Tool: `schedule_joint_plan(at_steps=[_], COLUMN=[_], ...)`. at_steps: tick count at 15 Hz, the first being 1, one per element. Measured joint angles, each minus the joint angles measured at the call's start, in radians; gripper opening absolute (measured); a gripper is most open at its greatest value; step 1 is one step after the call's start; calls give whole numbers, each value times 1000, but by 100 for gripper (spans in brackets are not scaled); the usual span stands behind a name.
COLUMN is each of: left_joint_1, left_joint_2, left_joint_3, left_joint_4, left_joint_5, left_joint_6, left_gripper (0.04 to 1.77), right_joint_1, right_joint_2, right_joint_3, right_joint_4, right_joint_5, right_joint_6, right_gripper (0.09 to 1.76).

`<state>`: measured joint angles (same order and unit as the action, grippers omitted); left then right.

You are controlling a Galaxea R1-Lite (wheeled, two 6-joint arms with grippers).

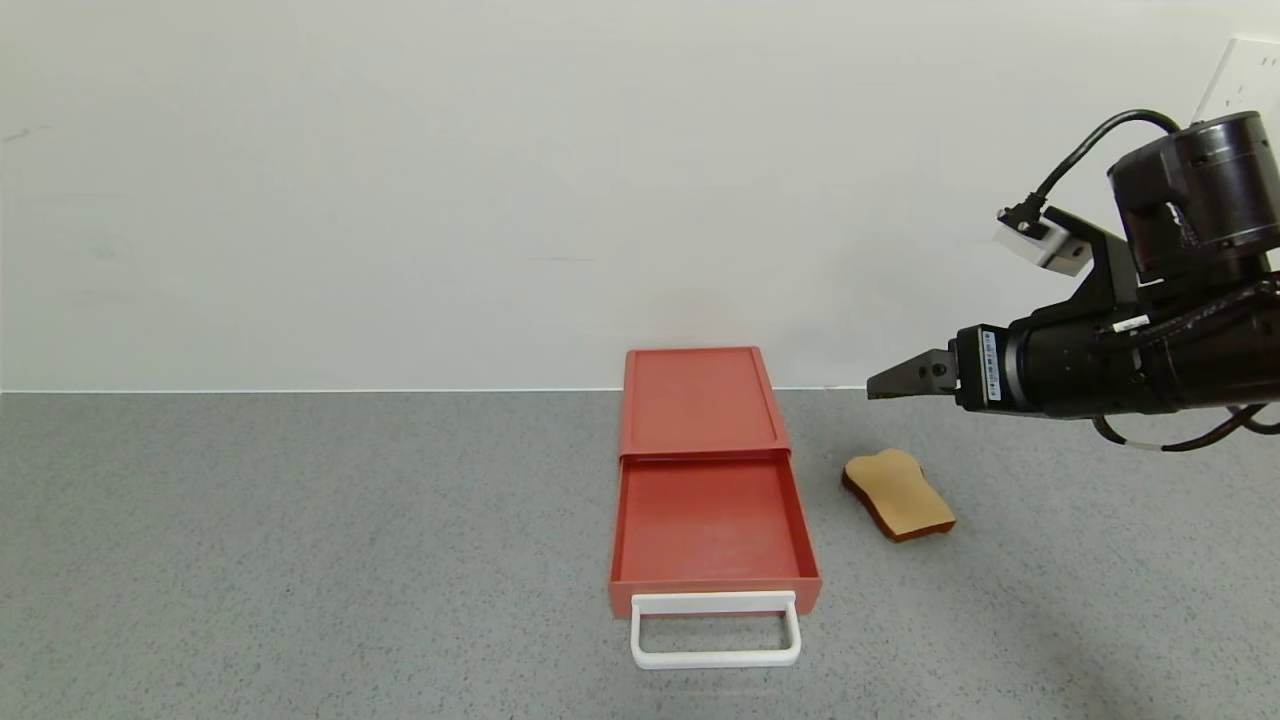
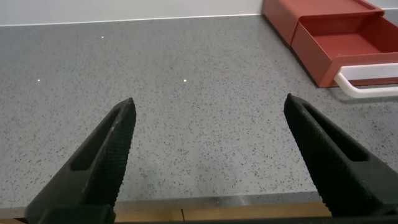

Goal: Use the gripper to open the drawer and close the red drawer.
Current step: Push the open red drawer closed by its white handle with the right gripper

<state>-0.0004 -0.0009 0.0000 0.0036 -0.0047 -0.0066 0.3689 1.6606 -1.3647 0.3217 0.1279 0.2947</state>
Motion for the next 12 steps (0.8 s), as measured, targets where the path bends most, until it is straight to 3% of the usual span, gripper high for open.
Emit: schedule_joint_plan(at_steps=[6, 12], left_joint_1=[0, 0], left_joint_2=[0, 0], left_joint_3=[0, 0], left_joint_4=[1, 0], left_joint_5=[0, -3], left_joint_6=[1, 1], left_gripper=[172, 172], right_joint_1=[14, 85], right_joint_2=[-2, 14], right_joint_3=[8, -30], right_joint_4=[6, 127], right_joint_5=[-6, -61], right_joint_6=[-2, -14], right_gripper=[171, 171])
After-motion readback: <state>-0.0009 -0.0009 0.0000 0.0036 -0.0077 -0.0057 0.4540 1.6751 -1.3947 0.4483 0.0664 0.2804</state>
